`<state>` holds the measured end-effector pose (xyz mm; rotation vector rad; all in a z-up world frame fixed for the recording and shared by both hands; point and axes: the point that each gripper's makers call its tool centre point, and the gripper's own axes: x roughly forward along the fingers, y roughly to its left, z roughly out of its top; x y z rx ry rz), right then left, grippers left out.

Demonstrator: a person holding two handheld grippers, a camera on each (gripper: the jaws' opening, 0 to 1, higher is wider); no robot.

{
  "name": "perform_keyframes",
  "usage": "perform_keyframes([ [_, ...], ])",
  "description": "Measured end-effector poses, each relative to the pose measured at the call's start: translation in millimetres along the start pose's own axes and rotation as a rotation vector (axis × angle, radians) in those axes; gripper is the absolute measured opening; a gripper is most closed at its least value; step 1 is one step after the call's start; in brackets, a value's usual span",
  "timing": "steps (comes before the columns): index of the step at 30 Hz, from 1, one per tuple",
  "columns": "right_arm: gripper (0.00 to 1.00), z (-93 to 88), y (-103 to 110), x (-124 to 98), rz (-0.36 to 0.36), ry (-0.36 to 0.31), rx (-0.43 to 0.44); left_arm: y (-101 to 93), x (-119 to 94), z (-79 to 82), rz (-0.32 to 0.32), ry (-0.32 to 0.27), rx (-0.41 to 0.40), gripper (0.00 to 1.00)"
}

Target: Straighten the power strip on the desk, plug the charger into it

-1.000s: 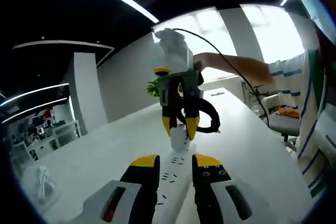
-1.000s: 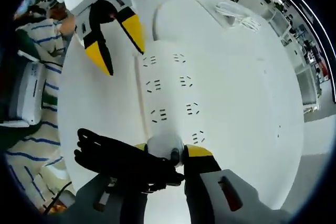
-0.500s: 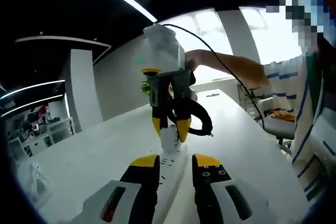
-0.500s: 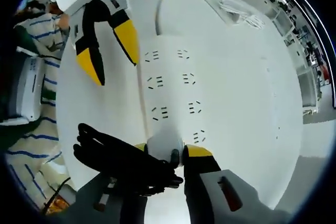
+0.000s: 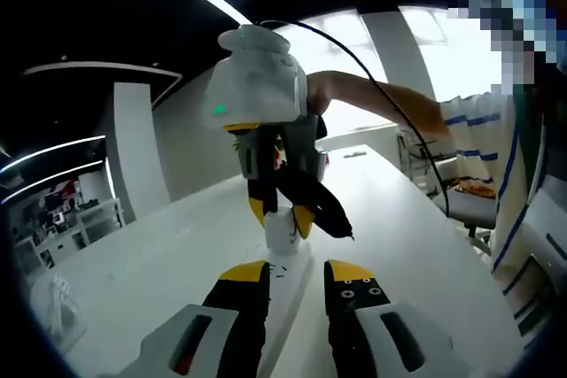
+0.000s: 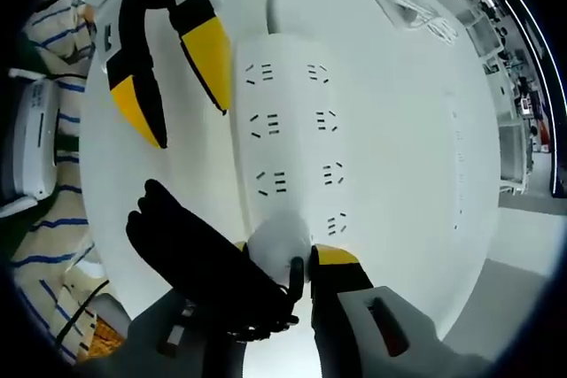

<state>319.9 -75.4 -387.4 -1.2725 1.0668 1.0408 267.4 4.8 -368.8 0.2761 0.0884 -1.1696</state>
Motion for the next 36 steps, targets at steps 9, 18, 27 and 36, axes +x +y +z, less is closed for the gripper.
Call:
perform_keyframes([
  [9, 0.23, 1.6, -1.3, 1.8, 0.007, 0.038, -0.010, 1.1, -0.9, 14.1, -0.007, -0.054, -0.034, 0.25],
  [18, 0.23, -0.8, 0.7, 5.8, 0.029, -0.031, 0.026, -10.3, 1.6, -0.2, -0.034, -0.001, 0.000, 0.25],
  [27, 0.24, -4.7, 0.2, 9.8, 0.034, 0.139, 0.015, -17.0, 6.6, 5.0, -0.057, -0.020, -0.014, 0.25],
  [36, 0.24, -5.8, 6.6, 13.9, 0.020, 0.129, 0.015, -17.8, 7.9, 4.0, -0.062, -0.017, -0.021, 0.25],
])
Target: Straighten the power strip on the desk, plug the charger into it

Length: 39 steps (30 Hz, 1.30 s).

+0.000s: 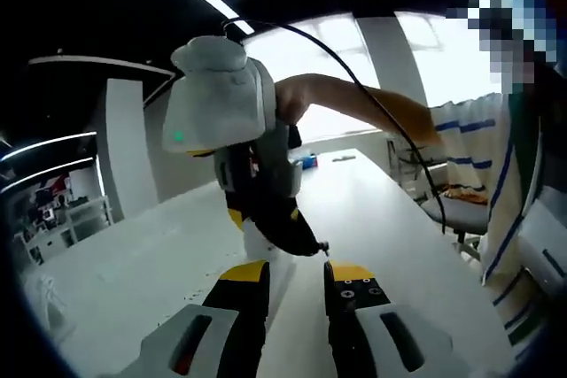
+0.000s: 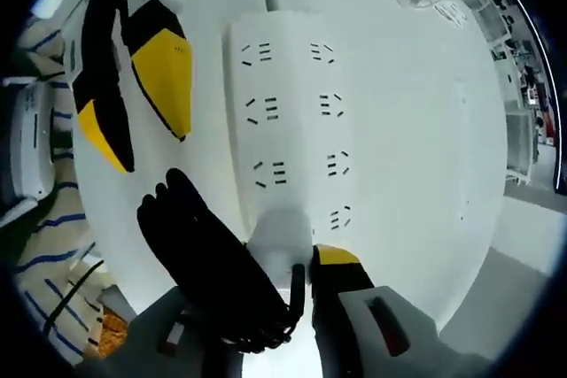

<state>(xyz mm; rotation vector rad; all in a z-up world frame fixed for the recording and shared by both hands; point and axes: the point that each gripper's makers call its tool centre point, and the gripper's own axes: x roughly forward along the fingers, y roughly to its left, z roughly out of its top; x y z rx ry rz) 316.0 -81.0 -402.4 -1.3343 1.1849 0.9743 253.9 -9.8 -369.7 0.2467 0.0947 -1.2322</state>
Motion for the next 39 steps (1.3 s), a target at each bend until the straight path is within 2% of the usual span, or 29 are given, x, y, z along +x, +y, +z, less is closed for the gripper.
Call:
perform_keyframes([
  [3, 0.25, -1.1, -0.6, -0.5, -0.022, -0.017, 0.001, 2.2, -1.2, -2.5, 0.012, 0.012, 0.012, 0.25],
  [9, 0.26, 4.4, -7.9, -6.0, -0.087, -0.157, -0.016, 4.2, -3.5, -4.5, 0.015, 0.011, -0.005, 0.25],
  [16, 0.26, 6.4, -6.4, -7.8, -0.098, -0.239, -0.013, 4.5, -6.4, -3.0, 0.019, 0.008, -0.001, 0.25],
  [25, 0.25, 8.8, -3.1, -15.9, -0.136, -0.310, -0.041, 4.3, -7.5, -0.3, 0.015, 0.001, -0.009, 0.25],
  [31, 0.25, 16.4, -3.9, -14.1, -0.130, -0.319, -0.076, 3.9, -8.7, 1.7, 0.016, -0.009, -0.023, 0.25],
  [39, 0.24, 16.0, -3.2, -9.6, -0.077, -0.226, -0.081, 4.1, -7.2, -2.7, 0.023, 0.003, -0.027, 0.25],
])
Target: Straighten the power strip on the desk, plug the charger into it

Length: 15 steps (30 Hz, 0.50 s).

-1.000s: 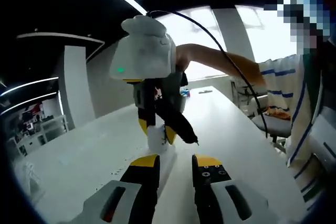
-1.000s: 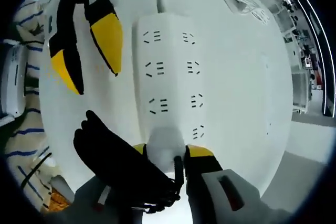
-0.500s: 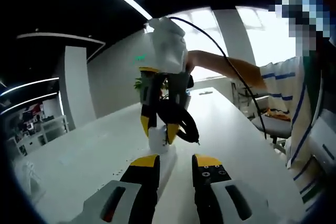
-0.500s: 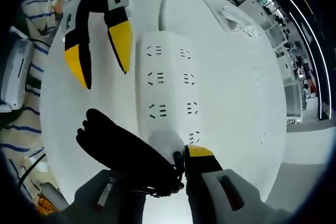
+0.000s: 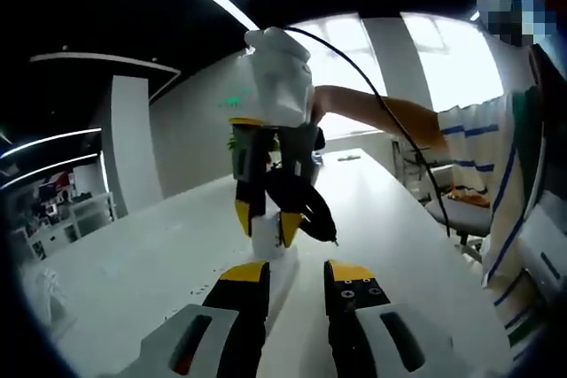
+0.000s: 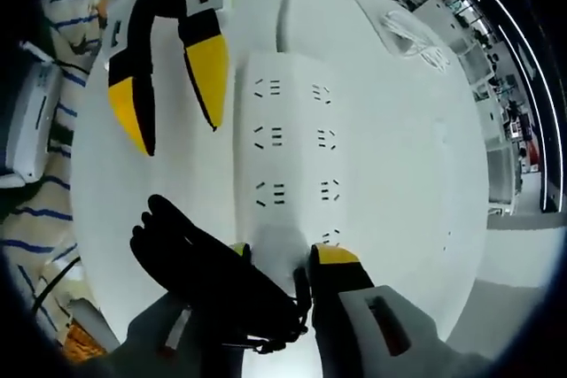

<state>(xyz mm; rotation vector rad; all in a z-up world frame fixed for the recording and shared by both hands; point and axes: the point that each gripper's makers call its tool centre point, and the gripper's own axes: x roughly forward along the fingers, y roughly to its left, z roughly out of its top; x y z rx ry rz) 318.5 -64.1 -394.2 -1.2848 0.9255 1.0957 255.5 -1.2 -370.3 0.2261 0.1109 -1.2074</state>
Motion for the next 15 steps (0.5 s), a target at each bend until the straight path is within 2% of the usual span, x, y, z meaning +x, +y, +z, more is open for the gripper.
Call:
perform_keyframes([
  [2, 0.24, -1.6, 0.7, 0.8, 0.009, 0.046, -0.008, 0.4, 0.6, -1.0, 0.000, 0.002, -0.009, 0.25],
  [5, 0.24, -1.8, 0.9, 2.3, 0.021, 0.069, -0.001, 1.2, 0.0, -2.0, 0.005, 0.008, -0.003, 0.25],
  [9, 0.24, -2.4, 1.4, 1.3, 0.017, 0.028, 0.015, 7.7, -2.1, -2.8, 0.042, 0.017, 0.011, 0.25],
  [12, 0.24, -1.7, 1.6, 1.4, 0.010, 0.004, 0.022, 22.8, -5.5, -3.4, 0.128, 0.036, 0.060, 0.25],
  [15, 0.24, -1.6, 0.9, 1.7, 0.007, 0.001, 0.025, 26.5, -7.0, -1.4, 0.134, 0.028, 0.047, 0.25],
])
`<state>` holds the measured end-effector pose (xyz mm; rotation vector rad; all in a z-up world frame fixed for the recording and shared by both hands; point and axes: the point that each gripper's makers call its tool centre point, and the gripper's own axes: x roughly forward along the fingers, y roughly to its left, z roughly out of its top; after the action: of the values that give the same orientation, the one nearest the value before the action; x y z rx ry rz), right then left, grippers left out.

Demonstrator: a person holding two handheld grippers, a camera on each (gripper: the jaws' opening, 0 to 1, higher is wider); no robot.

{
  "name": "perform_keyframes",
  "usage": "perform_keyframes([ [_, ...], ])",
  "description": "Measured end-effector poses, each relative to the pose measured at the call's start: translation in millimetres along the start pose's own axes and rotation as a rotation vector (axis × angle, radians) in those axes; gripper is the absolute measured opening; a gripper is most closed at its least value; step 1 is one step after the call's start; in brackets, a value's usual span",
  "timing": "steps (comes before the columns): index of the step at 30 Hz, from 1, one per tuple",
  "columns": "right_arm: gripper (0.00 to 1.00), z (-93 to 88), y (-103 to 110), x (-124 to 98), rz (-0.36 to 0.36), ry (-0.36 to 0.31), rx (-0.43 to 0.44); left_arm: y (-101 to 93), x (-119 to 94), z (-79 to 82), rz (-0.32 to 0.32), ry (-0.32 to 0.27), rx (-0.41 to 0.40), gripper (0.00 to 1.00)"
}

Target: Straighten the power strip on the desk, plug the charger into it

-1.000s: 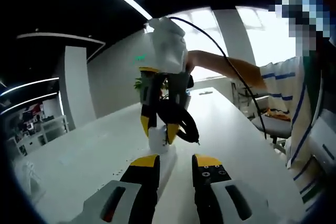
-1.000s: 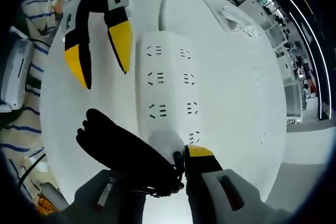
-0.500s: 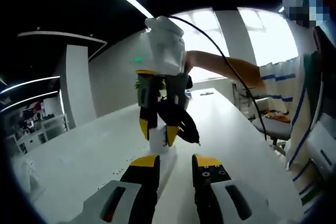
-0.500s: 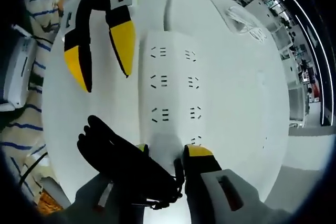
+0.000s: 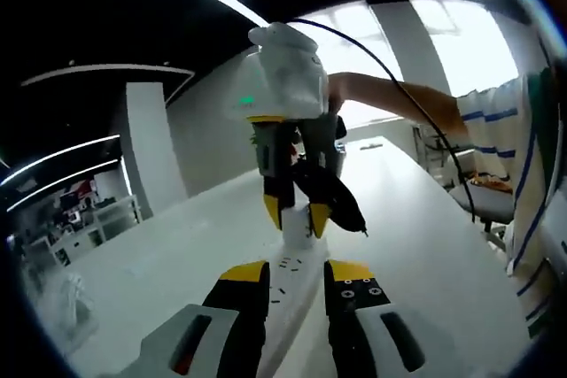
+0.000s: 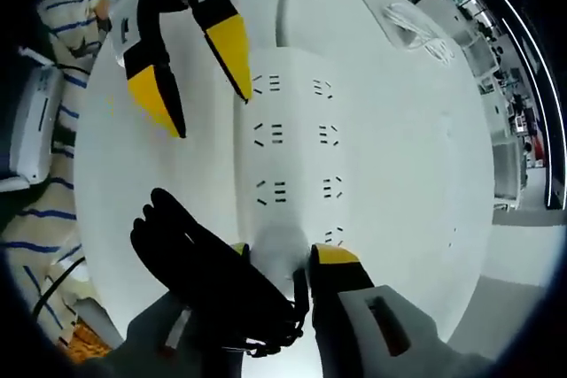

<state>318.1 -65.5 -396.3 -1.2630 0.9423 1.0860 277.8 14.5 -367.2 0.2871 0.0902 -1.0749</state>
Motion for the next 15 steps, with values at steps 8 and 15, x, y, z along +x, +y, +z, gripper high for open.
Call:
perform_keyframes([
  [8, 0.25, -0.1, -3.0, -1.2, -0.023, -0.039, 0.012, 13.4, -2.4, -0.2, 0.029, -0.008, -0.044, 0.25],
  [15, 0.26, 2.6, -10.4, -3.6, -0.108, -0.106, -0.026, 24.3, -3.7, -6.4, 0.068, 0.016, -0.046, 0.25],
])
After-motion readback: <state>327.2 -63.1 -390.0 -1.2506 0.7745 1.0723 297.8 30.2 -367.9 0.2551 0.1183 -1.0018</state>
